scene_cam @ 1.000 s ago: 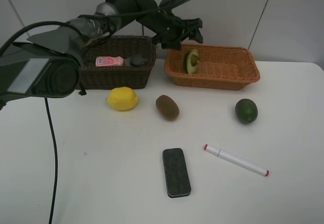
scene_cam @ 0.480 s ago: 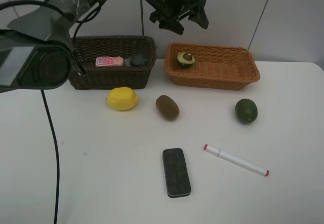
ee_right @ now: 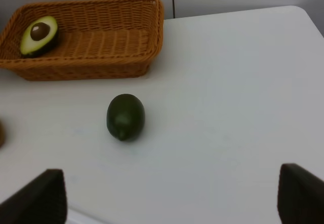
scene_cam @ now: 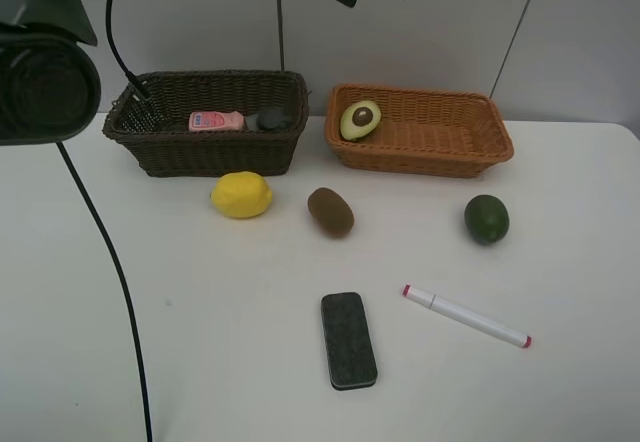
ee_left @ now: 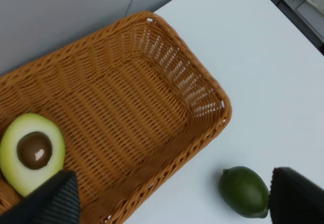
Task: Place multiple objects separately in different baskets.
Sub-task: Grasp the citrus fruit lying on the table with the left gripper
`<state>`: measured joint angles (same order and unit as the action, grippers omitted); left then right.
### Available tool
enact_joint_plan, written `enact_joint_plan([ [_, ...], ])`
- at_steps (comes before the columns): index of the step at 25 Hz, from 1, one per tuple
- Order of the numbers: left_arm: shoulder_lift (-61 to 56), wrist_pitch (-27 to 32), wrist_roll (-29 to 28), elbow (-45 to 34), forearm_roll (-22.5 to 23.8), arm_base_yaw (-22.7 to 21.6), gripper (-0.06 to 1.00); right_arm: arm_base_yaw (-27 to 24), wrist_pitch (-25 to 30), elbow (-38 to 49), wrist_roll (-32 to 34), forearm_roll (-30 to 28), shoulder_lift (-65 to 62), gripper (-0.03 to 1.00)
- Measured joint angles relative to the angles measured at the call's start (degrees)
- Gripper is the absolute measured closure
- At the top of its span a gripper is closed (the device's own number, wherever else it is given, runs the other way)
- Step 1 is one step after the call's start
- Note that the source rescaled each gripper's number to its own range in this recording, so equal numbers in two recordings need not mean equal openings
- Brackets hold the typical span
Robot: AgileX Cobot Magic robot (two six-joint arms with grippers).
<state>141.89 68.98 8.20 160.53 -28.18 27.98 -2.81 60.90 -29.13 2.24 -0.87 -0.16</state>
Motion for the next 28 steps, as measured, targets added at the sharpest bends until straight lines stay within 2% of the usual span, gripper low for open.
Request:
enact_joint_plan([
  [2, -4.71, 0.0, 0.0, -4.23, 1.59, 0.15, -0.02, 0.0, 0.0, 0.0, 0.0, 0.0, 0.0, -0.01],
  [5, -13.61, 0.0, 1.13, -15.43, 7.82, 1.1, -0.02, 0.0, 0.0, 0.0, 0.0, 0.0, 0.0, -0.01],
  [10, -28.04, -0.15, 6.71, -39.84, 18.63, 4.83, -0.02, 0.0, 0.0, 0.0, 0.0, 0.0, 0.0, -0.01],
  [15, -33.45, -0.37, 11.51, -59.89, 22.23, 7.46, -0.02, 0.0, 0.0, 0.0, 0.0, 0.0, 0.0, -0.01],
  [21, -32.89, -1.14, 13.38, -72.55, 28.18, 7.38, -0.02, 0.0, 0.0, 0.0, 0.0, 0.0, 0.0, -0.01],
  [24, -32.21, -6.55, 16.75, -75.72, 28.18, 7.38, -0.02, 0.0, 0.0, 0.0, 0.0, 0.0, 0.0, -0.01],
  [28, -30.73, -15.03, 19.14, -77.83, 30.71, 7.31, -0.02, 0.0, 0.0, 0.0, 0.0, 0.0, 0.0, -0.01],
])
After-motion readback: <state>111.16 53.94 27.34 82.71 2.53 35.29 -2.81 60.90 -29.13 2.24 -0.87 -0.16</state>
